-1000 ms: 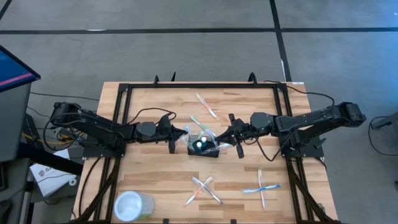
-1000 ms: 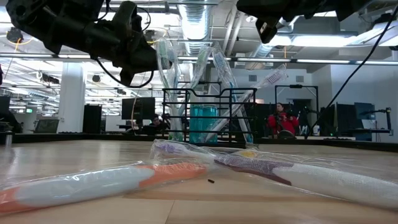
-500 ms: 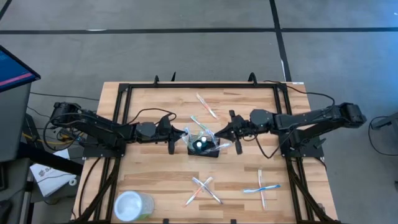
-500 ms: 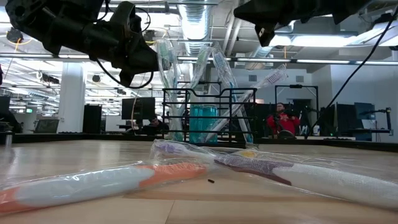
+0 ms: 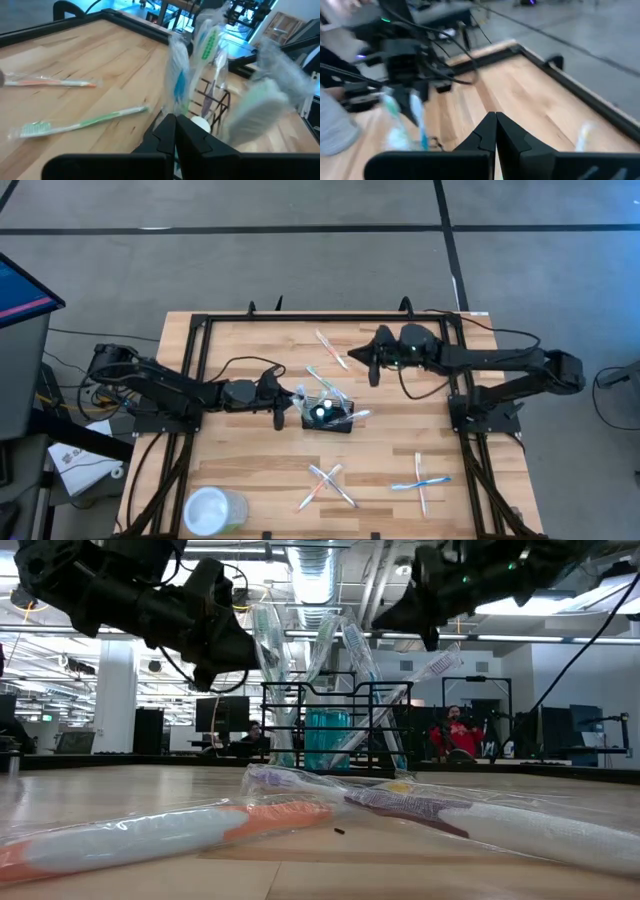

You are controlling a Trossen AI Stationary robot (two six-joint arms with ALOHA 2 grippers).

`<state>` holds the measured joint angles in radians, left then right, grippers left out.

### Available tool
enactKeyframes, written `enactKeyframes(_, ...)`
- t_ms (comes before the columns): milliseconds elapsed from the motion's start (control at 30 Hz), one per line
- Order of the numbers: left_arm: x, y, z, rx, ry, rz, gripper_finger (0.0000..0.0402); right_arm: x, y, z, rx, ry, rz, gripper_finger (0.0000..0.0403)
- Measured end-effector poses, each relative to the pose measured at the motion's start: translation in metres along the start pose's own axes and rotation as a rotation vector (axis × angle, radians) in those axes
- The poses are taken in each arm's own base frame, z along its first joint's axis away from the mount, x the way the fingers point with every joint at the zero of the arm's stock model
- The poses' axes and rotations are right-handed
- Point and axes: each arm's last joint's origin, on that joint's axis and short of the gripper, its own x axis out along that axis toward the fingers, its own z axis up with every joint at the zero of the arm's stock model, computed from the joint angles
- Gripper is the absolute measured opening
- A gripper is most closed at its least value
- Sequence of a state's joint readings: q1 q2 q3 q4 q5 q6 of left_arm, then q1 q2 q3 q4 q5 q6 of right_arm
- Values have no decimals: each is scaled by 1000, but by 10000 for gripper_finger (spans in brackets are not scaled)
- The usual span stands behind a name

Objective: Pick & Place toothbrushing station
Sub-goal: Put the top blue toothbrush into the wire organizer, then put the top orange toothbrush into the wire organizer

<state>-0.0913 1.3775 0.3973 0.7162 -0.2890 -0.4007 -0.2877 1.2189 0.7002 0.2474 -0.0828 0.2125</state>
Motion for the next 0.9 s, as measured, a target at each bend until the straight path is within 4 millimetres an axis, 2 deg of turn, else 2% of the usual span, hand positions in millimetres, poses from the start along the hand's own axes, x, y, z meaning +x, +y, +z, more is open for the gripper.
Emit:
enactKeyframes(167, 3, 1, 1, -6, -26, -3, 0, 12, -24, -6, 57, 67, -40, 0)
enactKeyframes(367, 1, 1, 4, -10, -49, 11, 4, 39, -51, -18, 115, 201, -35, 12)
enactKeyframes(567, 1, 1, 4, -8, -51, 15, 26, 68, -69, -25, 116, 327, -56, 74)
enactKeyframes(900, 0, 2, 2, 4, -26, 25, 75, 91, -96, -33, 155, 460, -112, 159)
